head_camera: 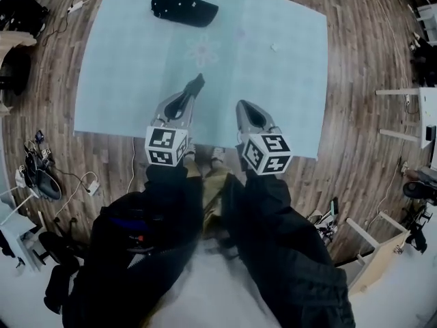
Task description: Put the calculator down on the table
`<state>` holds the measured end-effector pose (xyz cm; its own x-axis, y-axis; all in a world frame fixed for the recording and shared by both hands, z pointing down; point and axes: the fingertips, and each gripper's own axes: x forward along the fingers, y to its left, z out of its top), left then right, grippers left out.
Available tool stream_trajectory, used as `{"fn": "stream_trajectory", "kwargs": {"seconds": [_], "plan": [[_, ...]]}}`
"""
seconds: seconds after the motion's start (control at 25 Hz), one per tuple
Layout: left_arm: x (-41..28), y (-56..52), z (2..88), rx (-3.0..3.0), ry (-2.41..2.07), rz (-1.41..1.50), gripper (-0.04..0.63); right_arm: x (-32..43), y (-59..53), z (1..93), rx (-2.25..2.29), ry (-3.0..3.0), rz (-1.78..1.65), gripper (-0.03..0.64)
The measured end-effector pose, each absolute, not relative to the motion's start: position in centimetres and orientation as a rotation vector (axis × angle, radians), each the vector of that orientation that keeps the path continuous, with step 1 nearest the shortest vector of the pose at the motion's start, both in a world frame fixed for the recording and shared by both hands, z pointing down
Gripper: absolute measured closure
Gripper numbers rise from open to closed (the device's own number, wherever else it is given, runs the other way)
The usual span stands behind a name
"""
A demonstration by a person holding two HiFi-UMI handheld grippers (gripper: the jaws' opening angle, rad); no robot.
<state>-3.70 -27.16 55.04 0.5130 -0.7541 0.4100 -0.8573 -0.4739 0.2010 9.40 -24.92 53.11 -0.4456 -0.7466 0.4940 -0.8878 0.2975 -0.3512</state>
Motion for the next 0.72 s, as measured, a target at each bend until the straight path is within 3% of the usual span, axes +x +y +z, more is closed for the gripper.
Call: {"fn": "stream_trajectory", "kwargs": {"seconds": [0.72], "plan": [[-7.4,-27.8,66.7,2.402,-1.436,0.786,0.551,6.6,-26.0,62.4,1.466,-2.188,1.011,0.615]]}}
